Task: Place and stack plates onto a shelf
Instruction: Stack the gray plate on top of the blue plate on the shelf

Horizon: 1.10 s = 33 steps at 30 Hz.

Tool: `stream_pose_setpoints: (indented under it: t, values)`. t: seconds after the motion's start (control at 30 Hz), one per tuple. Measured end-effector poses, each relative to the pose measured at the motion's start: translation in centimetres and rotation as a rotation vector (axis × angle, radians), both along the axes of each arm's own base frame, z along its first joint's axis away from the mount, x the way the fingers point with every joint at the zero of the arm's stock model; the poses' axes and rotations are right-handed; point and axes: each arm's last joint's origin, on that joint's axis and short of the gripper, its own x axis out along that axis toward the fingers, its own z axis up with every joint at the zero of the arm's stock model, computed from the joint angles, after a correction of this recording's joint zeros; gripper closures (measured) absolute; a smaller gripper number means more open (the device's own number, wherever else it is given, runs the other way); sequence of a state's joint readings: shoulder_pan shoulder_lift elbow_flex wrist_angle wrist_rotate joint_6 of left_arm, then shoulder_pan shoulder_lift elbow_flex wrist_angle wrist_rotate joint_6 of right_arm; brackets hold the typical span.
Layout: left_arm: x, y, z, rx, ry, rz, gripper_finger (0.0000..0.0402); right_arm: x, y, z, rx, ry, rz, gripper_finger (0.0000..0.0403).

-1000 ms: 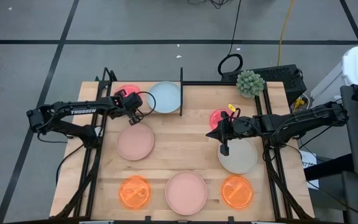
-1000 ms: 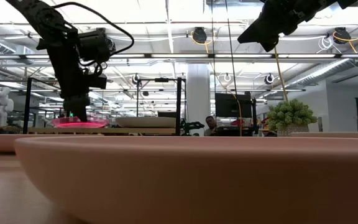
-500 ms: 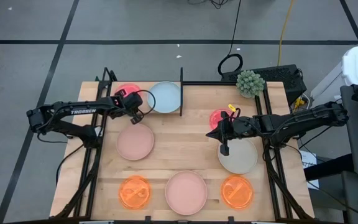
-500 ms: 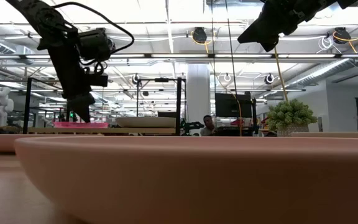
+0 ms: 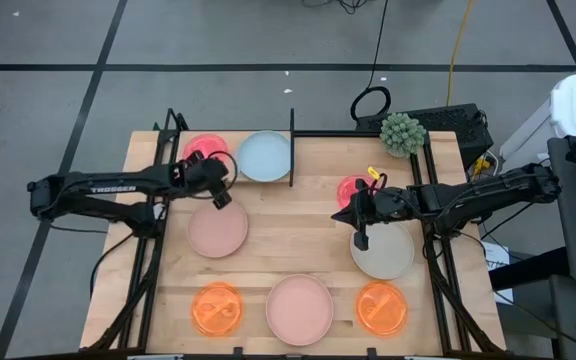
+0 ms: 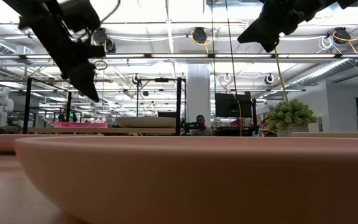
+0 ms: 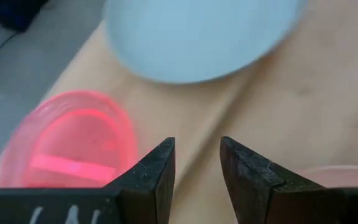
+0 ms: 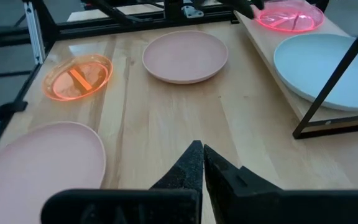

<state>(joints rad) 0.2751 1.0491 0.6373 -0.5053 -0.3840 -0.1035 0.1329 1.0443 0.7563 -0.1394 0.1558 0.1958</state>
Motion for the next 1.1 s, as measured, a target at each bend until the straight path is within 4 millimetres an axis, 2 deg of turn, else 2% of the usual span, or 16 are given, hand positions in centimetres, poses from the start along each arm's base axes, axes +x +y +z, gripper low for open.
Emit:
stream_pose_setpoints:
  t: [0.17,0.33,0.43,0.63,0.97,1.1]
  values:
    - [0.3,-3.0,0.7,-0.048,-0.087,-0.101,0.0268,0.0,0.2,0.0,0.063,-0.003,-0.027,0.0403]
    - [0.7,-5.6,0.8,-0.051,-0.098,-0.245,0.0268,-0.1,1.6,0.1,0.102,0.005,-0.017,0.0403]
    - [0.9,-6.7,1.0,-0.041,-0.116,-0.314,0.0268,-0.1,2.7,0.9,0.090,-0.017,-0.032,0.0403]
    - [0.9,-8.1,1.2,-0.039,-0.135,-0.390,0.0268,-0.2,5.6,0.9,0.106,0.038,-0.029,0.0403]
    - [1.1,-9.7,1.5,-0.055,-0.194,-0.455,0.0268,0.0,11.6,-2.2,0.157,0.187,-0.037,0.0403]
    - [1.1,-10.1,1.6,-0.059,-0.206,-0.475,0.0268,0.5,13.5,-2.4,0.179,0.254,-0.058,0.0403]
